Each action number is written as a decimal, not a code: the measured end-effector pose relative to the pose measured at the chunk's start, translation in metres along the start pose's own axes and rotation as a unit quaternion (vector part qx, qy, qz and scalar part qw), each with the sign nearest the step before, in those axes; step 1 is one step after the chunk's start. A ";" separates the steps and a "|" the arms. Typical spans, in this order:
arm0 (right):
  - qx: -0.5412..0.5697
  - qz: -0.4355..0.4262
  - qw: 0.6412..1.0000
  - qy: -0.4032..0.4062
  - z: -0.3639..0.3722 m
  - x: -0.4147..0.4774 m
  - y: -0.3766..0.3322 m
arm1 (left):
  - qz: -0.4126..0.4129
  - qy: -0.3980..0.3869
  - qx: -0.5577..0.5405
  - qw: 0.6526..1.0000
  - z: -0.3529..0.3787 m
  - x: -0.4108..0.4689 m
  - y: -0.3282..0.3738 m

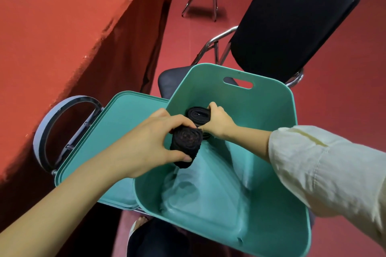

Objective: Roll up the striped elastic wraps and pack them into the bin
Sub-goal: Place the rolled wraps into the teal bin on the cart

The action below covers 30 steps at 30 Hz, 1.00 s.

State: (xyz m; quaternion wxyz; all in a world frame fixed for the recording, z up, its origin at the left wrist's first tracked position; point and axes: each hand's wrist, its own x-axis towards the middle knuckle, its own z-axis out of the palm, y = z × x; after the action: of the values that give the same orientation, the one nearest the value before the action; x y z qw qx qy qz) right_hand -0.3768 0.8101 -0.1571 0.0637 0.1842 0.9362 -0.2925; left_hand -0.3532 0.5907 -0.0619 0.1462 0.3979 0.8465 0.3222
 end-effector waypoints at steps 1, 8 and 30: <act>0.016 0.001 1.000 0.006 0.000 0.000 -0.001 | 0.001 0.002 0.000 1.000 0.000 0.000 -0.001; 0.162 0.029 0.986 -0.038 0.001 -0.002 0.009 | 0.010 0.002 -0.001 1.000 0.000 0.002 -0.002; 0.144 -0.120 0.962 -0.199 -0.122 -0.140 -0.037 | 0.067 0.037 0.013 0.997 0.008 0.003 0.040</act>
State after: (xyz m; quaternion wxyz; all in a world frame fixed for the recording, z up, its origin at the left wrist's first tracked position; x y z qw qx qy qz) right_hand -0.2634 0.8083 -0.0056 0.1860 0.0156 0.8678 -0.4605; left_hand -0.3280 0.6153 -0.0415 0.0875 0.4437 0.8268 0.3344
